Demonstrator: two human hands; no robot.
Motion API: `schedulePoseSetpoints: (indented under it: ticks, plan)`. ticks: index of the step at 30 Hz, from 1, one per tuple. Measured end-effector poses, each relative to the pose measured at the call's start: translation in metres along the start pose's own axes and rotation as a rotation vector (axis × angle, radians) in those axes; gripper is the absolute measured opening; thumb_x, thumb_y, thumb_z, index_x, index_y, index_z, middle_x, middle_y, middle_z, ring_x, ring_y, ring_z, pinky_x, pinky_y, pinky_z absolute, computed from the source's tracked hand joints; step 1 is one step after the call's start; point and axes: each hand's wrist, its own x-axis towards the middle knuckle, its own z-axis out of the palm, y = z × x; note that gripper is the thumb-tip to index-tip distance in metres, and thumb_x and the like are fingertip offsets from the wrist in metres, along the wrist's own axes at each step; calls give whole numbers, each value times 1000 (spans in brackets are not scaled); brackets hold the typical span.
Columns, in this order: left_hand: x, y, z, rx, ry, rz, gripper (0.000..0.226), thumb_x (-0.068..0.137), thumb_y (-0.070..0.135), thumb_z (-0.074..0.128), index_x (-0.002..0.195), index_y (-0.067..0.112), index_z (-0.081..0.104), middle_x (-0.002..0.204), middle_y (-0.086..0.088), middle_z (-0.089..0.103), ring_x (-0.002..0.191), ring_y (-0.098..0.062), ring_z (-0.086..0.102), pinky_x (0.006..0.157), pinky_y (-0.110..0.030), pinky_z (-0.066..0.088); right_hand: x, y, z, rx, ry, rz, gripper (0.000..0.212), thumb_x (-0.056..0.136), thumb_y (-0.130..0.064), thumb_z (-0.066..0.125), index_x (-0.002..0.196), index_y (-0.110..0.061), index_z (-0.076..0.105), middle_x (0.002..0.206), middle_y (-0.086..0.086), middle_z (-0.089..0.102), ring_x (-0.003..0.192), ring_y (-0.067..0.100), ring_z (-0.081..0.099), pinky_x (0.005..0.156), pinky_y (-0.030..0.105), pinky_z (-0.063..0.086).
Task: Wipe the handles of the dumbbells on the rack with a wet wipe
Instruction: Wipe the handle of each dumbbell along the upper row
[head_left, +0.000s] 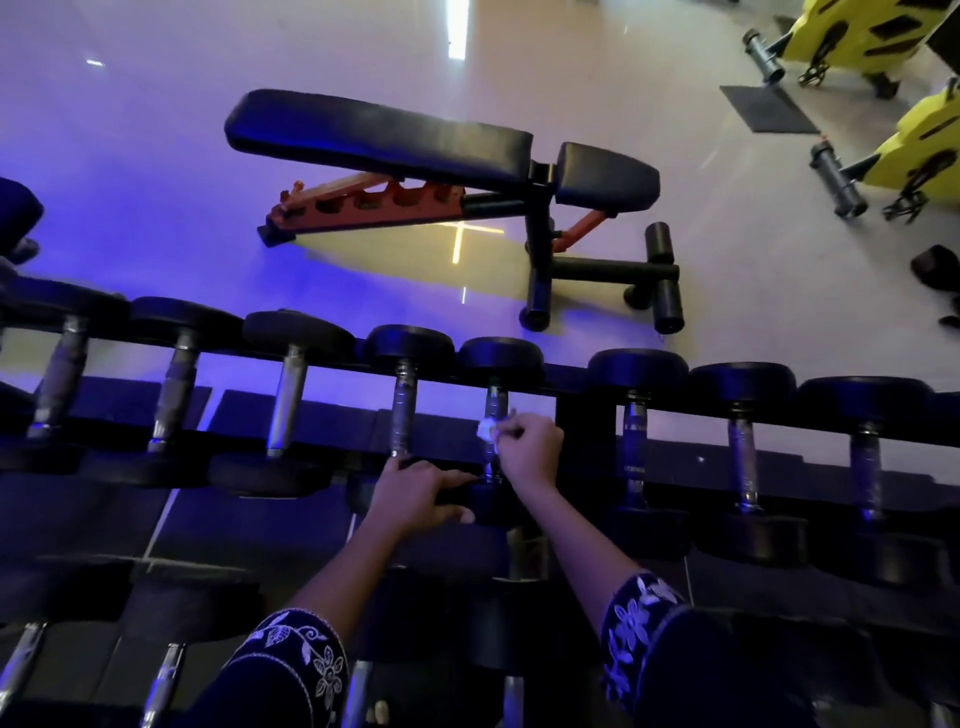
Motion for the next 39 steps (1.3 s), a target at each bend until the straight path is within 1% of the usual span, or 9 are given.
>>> schedulePoseSetpoints:
  ticks: [4, 9, 18, 22, 25, 29, 33, 36, 39]
  plan:
    - [0, 1, -1, 14, -5, 0, 62, 84, 68, 54, 141, 54, 36, 126, 6, 62, 128, -7, 46, 106, -30, 18, -32, 12, -4, -17, -87, -6, 9, 72, 2, 68, 72, -3, 75, 78, 13, 71, 85, 16, 66, 80, 18, 47]
    - [-3, 2, -2, 22, 18, 9, 60, 85, 67, 53, 141, 52, 38, 129, 10, 60, 128, -4, 45, 108, -31, 17, 20, -17, 0, 20, 15, 28, 14, 71, 0, 64, 71, -8, 76, 74, 9, 73, 74, 21, 67, 71, 27, 51]
    - [-3, 3, -5, 25, -3, 15, 61, 85, 67, 53, 142, 50, 38, 133, 11, 58, 129, -5, 44, 104, -31, 24, -4, 3, -3, 2, -54, 38, 11, 71, 1, 68, 69, -8, 74, 66, 2, 68, 68, 15, 64, 77, 21, 47]
    - [-2, 2, -6, 24, -13, 7, 61, 84, 68, 54, 141, 53, 38, 134, 11, 57, 130, -5, 43, 99, -30, 28, -12, 16, -8, 15, -125, 54, 8, 70, 1, 70, 68, -7, 73, 68, 3, 69, 66, 10, 61, 65, 13, 42]
    - [-1, 1, -6, 6, -12, -7, 61, 83, 69, 55, 140, 53, 39, 134, 11, 56, 130, -6, 43, 97, -29, 29, 31, 8, -3, 149, -95, 172, 17, 69, 2, 68, 65, -14, 70, 66, -3, 67, 62, 7, 59, 62, 17, 46]
    - [-2, 1, -5, 9, -16, -1, 60, 84, 69, 53, 140, 53, 39, 136, 10, 55, 130, -5, 43, 94, -28, 26, 76, 18, 11, 376, -104, 342, 19, 66, 1, 73, 65, -17, 66, 67, -3, 68, 66, 11, 60, 74, 37, 56]
    - [-2, 0, -4, 2, -12, 2, 61, 83, 70, 54, 139, 54, 39, 135, 9, 55, 129, -6, 45, 96, -30, 31, 45, 38, 1, 279, -299, 378, 25, 70, 2, 78, 93, -7, 71, 81, 7, 67, 66, 12, 61, 58, 18, 54]
    - [0, -2, -5, 10, -32, -14, 62, 81, 72, 54, 138, 57, 38, 133, 10, 56, 124, -11, 51, 93, -31, 40, 19, 53, -11, 223, -402, 348, 30, 69, 2, 80, 98, 0, 72, 83, 10, 67, 75, 18, 63, 67, 24, 54]
    - [1, -1, -6, 10, -37, -20, 62, 79, 74, 54, 137, 59, 38, 131, 11, 57, 122, -11, 53, 87, -28, 42, 33, 33, -10, 338, -358, 438, 22, 70, 8, 76, 86, -4, 68, 69, 11, 65, 48, 12, 57, 41, 19, 48]
